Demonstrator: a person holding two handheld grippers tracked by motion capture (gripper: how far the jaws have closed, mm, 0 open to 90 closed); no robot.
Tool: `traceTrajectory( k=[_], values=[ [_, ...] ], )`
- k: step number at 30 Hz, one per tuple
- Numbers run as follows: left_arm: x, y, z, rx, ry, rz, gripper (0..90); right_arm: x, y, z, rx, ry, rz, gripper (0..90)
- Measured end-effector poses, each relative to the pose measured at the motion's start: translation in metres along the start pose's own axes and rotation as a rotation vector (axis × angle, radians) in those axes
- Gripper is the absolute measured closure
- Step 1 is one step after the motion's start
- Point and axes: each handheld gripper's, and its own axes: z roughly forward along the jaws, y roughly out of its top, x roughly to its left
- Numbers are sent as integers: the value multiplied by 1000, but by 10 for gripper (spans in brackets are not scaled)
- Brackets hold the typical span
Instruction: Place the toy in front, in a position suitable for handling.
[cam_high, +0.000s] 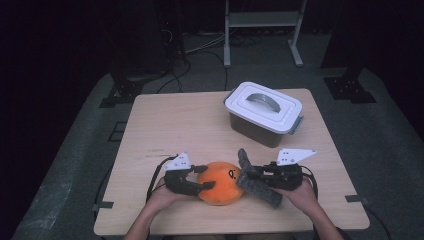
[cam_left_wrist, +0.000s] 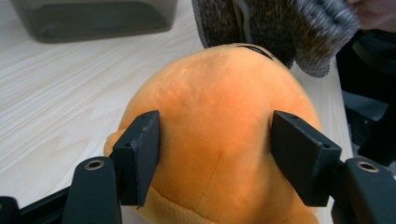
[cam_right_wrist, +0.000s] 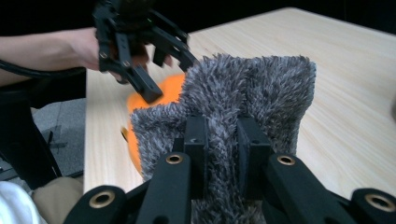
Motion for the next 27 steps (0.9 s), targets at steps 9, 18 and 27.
traceTrajectory(
  k=[9,18,27],
  values=[
    [-6,6,-4,11,-45,63,281,4,-11,27,132,36,-25,747],
    [-11,12,-1,0,-33,105,341,8,-15,25,188,61,-53,751],
    [-20,8,-1,21,-65,174,370,-4,-10,8,163,2,-4,764]
  ],
)
